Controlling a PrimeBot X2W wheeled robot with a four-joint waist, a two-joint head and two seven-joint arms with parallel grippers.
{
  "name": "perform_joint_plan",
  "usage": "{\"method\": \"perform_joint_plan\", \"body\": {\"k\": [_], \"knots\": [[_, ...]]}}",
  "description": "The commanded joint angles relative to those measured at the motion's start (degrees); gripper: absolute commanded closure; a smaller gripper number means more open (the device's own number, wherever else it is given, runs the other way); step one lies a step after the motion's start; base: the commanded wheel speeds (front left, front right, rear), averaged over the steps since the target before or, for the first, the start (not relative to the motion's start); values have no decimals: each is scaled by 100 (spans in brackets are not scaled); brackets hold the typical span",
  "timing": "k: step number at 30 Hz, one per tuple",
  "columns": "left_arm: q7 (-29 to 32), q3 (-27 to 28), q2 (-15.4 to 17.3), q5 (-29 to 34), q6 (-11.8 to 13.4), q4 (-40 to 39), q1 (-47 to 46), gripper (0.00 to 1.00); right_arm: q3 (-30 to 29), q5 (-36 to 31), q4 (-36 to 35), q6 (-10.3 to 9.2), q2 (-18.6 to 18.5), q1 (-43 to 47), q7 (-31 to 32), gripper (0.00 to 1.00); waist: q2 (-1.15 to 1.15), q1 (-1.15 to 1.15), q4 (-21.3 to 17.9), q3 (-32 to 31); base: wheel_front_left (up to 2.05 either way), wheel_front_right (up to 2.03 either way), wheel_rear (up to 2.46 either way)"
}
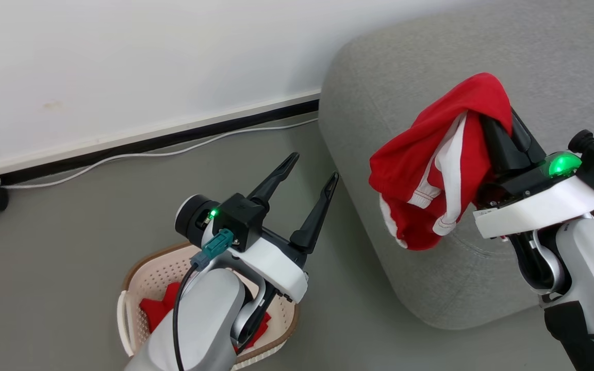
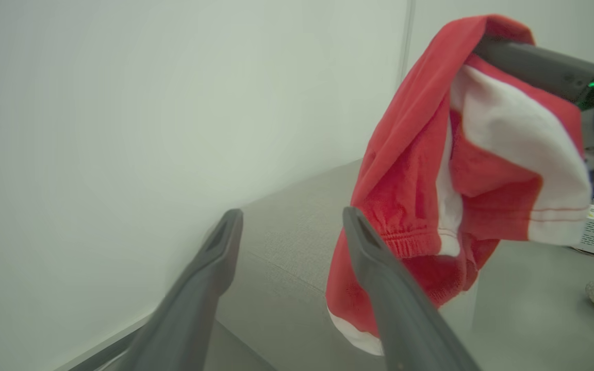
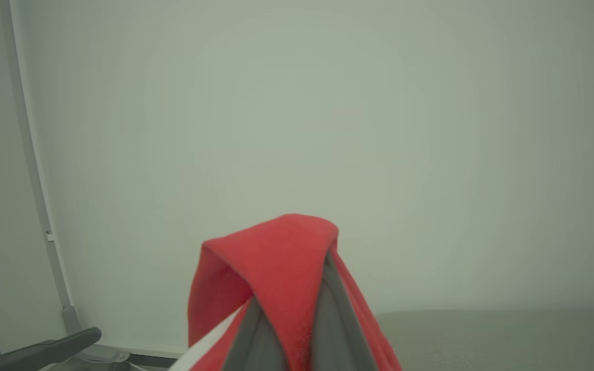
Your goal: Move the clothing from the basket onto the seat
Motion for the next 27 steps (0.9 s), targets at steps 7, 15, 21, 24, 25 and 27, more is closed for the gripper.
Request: {"method": "perform_joint_plan", "body": {"k": [7, 15, 21, 24, 25, 27], "knots": [[-28, 326, 44, -95, -114, -177, 98, 0, -43, 23, -179, 23, -15, 13, -35, 100, 0, 0, -867, -181, 0, 0, 0], [-28, 207, 44, -253, -199, -224, 12, 0, -446, 90, -345, 23, -253, 92, -35, 100, 0, 0, -1263, -52, 0, 0, 0], [-28, 3, 44, -373, -159, -223, -112, 0, -793, 83, -435, 23, -445, 239, -35, 100, 0, 0, -1300, 27, 0, 0, 0], [-28, -80, 44, -381, -90, -251, -139, 0, -926, 49, -432, 23, -575, 168, -35, 100, 0, 0, -1310, 150, 0, 0, 0], [-28, -104, 44, -375, -63, -272, -157, 0, -969, 41, -421, 23, -615, 121, -35, 100, 0, 0, -1312, 202, 0, 0, 0], [-28, -163, 43, -331, -10, -310, -194, 0, -1053, 12, -346, 23, -706, 1, -35, 100, 0, 0, -1313, 321, 0, 0, 0]]}}
